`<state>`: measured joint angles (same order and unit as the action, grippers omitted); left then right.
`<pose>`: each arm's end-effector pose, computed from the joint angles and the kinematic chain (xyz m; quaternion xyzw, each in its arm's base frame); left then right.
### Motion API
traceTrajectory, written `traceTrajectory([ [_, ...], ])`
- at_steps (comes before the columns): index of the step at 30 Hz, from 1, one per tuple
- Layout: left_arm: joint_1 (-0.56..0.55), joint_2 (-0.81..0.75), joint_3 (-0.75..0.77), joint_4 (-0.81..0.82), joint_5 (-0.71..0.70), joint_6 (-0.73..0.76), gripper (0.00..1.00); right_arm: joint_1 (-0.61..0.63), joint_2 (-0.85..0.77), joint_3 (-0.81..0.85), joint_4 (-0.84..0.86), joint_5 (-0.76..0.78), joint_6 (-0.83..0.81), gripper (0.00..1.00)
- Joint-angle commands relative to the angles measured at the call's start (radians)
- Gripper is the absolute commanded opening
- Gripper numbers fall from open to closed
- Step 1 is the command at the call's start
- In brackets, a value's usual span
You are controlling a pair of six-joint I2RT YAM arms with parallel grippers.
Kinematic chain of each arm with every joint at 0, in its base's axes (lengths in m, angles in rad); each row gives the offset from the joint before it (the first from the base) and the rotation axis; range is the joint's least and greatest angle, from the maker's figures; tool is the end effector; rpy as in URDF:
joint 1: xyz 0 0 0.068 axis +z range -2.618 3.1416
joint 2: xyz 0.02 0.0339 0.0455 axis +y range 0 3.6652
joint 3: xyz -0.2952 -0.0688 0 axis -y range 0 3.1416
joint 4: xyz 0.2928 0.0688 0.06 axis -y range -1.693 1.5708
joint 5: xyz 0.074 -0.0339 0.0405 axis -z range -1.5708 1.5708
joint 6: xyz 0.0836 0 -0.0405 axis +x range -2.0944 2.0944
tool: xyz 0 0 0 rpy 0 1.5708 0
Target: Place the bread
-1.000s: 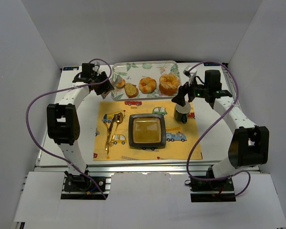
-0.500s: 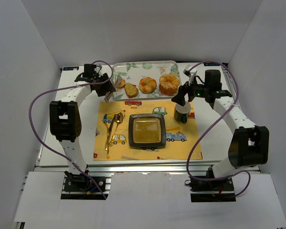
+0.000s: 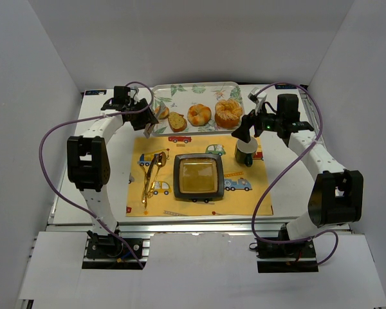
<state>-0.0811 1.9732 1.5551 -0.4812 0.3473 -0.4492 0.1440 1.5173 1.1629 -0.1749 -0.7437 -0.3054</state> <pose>0.5185 -0.0707 0.2016 -0.1142 0.9247 -0.2425 0.2704 0.4042 0.1158 0.2945 -0.3563 0.7476 0.2768 0.4874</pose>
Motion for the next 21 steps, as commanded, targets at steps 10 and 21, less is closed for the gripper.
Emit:
traceTrajectory([
  [10,-0.003,-0.001,0.059,0.001,0.062,-0.034,0.53,-0.009,-0.045,-0.020,0.052,-0.023,0.017,0.89],
  [21,-0.005,0.021,0.068,-0.045,0.076,-0.029,0.20,-0.017,-0.049,-0.020,0.061,-0.025,0.023,0.89],
])
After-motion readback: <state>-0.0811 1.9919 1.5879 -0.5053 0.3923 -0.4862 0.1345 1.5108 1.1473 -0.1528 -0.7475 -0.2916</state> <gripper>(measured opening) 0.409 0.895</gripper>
